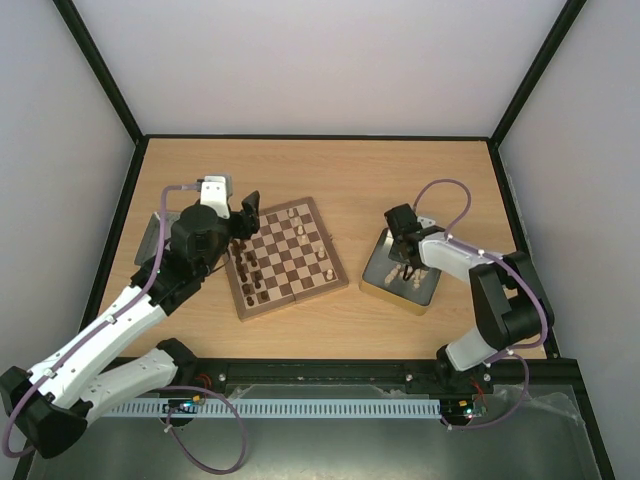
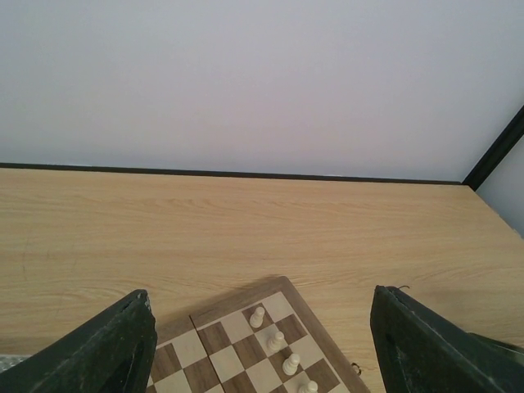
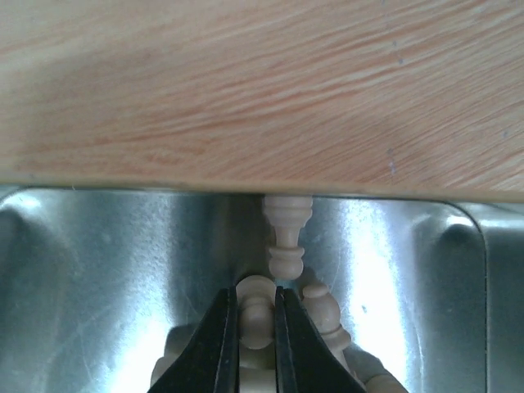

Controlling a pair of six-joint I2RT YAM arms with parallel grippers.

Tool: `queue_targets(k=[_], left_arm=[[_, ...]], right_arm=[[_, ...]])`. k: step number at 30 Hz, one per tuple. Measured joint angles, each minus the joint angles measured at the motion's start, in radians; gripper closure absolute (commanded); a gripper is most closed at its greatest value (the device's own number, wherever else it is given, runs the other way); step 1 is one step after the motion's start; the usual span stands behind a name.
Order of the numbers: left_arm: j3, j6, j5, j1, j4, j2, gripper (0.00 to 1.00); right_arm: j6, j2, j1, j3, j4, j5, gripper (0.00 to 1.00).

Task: Set up the chess pieces on the board
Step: Pick up the chess piece from the storage box, then place the chess piece on the chessboard.

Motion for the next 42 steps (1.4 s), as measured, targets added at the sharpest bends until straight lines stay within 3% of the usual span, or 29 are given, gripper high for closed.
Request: queue_targets(k=[7,14,20,30,36,42], left_arm=[[0.000,0.000,0.000,0.000,0.000,0.004,0.27],[0.000,0.000,0.000,0.000,0.000,0.009,0.27],[0.000,-0.001,-0.002,0.001,0.000,0.009,0.27],[0.000,-0.050,-0.101,0.018,0.000,-0.001,0.26],[0.000,-0.074,-0.151,0.033,-0.001,-0.016,0.26],[-0.005,-0.083,-0.163,0.044,-0.001,-0.028,0.26]], right_arm=[[0.001,-0.054,0.000,0.046,-0.003,0.019,0.97],[-0.010,-0.157,0.016,0.094,-0.002,-0.074,0.96],[0.002,-0.156,0.173,0.178,0.000,-0.132,0.96],[0.010,0.095,0.469,0.422,0.014,-0.125,0.96],[0.009,0.255,0.549,0.524,-0.009,-0.102,0.96],[0.010,0.328,0.551,0.549,-0.043,-0.084,0.96]])
